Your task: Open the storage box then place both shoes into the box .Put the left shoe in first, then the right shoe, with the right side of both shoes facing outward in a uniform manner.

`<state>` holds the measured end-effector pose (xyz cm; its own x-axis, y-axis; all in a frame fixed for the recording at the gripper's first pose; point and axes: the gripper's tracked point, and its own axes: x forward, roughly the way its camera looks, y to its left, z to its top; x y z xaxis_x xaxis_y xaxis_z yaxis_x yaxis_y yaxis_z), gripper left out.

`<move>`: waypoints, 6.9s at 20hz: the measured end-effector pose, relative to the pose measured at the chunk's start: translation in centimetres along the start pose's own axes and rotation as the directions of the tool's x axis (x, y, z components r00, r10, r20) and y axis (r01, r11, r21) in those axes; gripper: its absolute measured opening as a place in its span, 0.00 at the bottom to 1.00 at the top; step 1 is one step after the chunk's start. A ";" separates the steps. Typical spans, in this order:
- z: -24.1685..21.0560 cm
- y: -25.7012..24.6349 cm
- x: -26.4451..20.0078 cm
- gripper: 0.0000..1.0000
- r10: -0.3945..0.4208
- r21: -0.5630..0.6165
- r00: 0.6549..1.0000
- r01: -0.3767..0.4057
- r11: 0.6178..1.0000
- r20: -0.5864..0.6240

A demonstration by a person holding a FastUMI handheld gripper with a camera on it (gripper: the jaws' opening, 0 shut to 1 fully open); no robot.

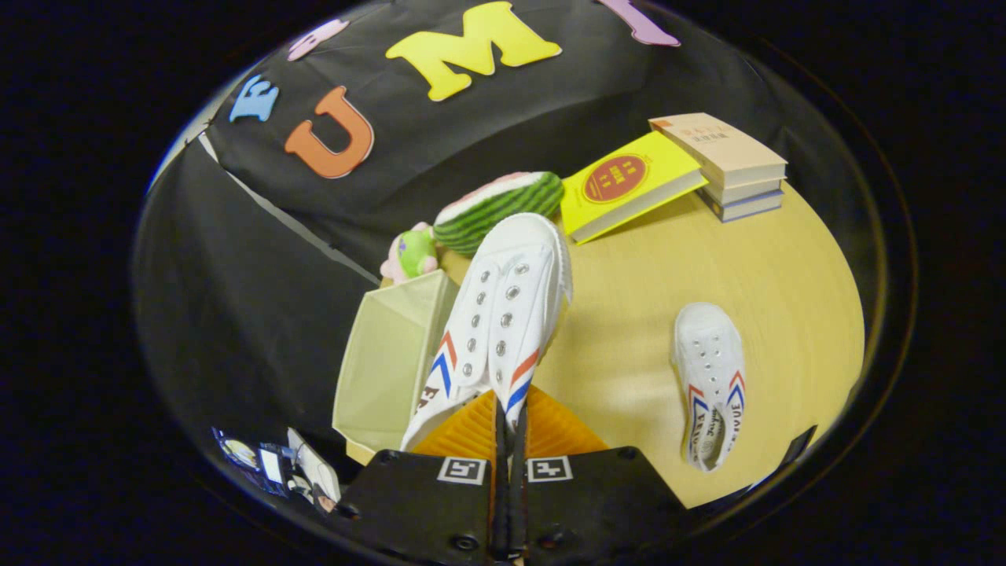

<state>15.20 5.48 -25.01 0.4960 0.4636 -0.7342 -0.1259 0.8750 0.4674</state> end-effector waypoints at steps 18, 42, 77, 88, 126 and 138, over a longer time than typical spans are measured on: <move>-6.2 15.0 12.6 0.06 0.054 -0.034 0.998 -0.055 0.998 -0.022; -1.3 10.0 6.0 0.84 -0.266 -0.496 0.905 0.408 0.766 0.333; -7.0 -29.8 1.0 0.96 -0.527 -0.307 0.824 0.456 0.835 -0.207; -7.5 -27.9 2.0 0.37 -0.333 -0.203 0.920 0.293 0.934 -0.207; -1.5 10.1 2.7 0.06 -0.049 0.057 0.973 0.037 0.998 0.224; -4.1 8.0 8.2 0.06 -0.138 0.069 0.976 0.127 0.989 0.172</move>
<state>14.71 16.85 -29.33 0.6486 0.3079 -0.6960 -0.0021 0.9152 0.4029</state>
